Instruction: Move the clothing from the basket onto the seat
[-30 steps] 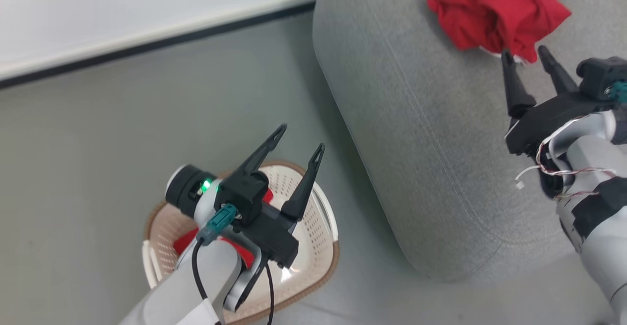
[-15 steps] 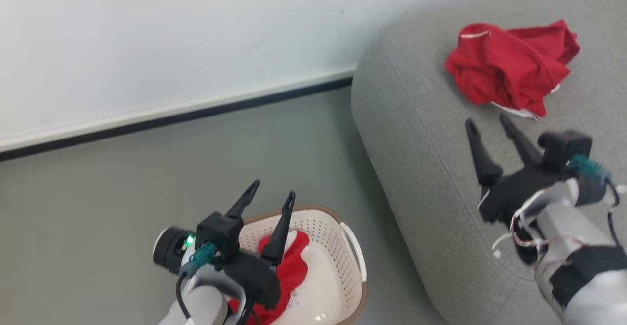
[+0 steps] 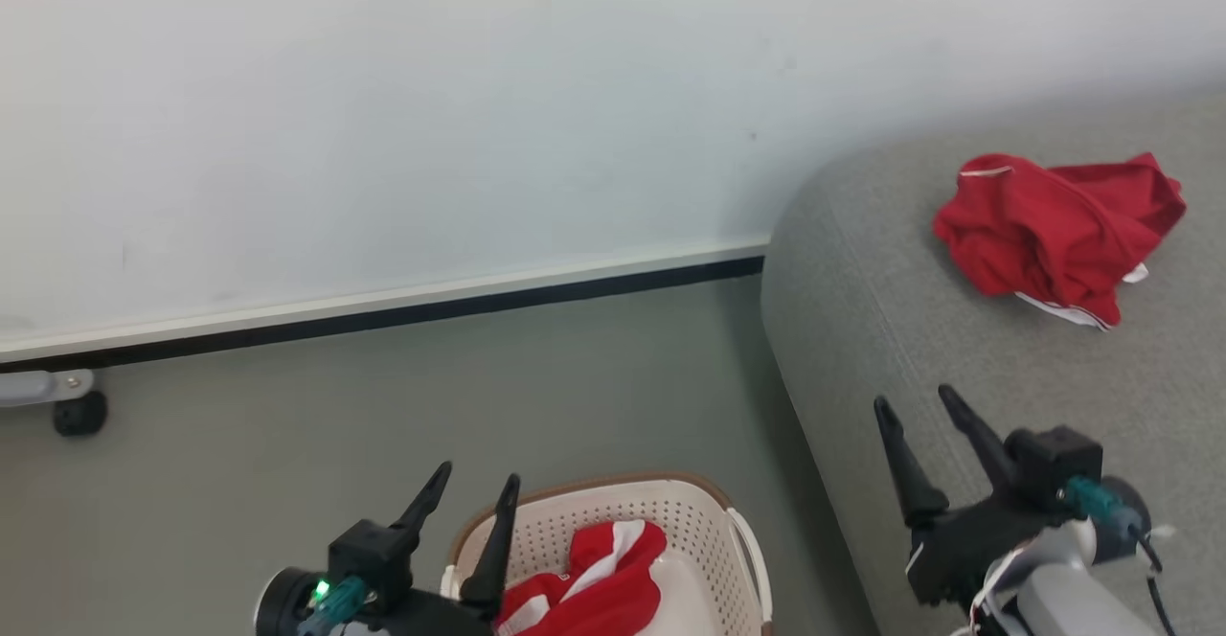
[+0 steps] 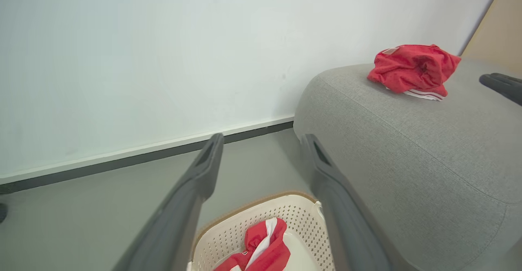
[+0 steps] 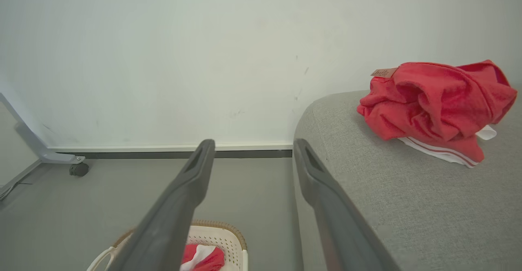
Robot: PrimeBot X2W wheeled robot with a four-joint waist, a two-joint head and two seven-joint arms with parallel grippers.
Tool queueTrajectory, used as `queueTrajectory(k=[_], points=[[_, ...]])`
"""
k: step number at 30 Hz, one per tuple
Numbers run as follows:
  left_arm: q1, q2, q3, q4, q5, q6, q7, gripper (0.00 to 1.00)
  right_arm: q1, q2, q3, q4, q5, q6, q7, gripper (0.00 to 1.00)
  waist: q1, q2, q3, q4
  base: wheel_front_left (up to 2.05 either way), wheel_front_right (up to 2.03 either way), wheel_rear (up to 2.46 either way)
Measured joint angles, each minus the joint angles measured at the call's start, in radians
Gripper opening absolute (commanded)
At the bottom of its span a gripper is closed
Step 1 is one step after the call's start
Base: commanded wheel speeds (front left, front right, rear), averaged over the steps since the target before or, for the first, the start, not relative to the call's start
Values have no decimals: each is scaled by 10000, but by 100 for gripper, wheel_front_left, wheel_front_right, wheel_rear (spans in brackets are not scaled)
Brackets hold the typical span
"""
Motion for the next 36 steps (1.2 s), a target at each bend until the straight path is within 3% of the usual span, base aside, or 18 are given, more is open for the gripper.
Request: queueTrajectory(k=[7,17,26,36], points=[[781,301,640,-456,-40,88,0,100,1154,4,-86,-1204,-207,-569,0,100,0,0,-312,483,0,0,0],[1599,562,1402,-1039,54,171,0,100,2076,-29,-326,-2777,-759,-918,-2,100,2,1,-404,767,0,0,0],[2214,562,2036,-1396,303,176,-2,100,2773,-98,-780,-3442,-1064,-1041,-2,100,2,2,-363,800,0,0,0],[2878,384,3419,-1791,859,180,-2,100,3457,-54,-1521,-4048,-1269,-1099,-2,100,2,2,-311,745,0,0,0]])
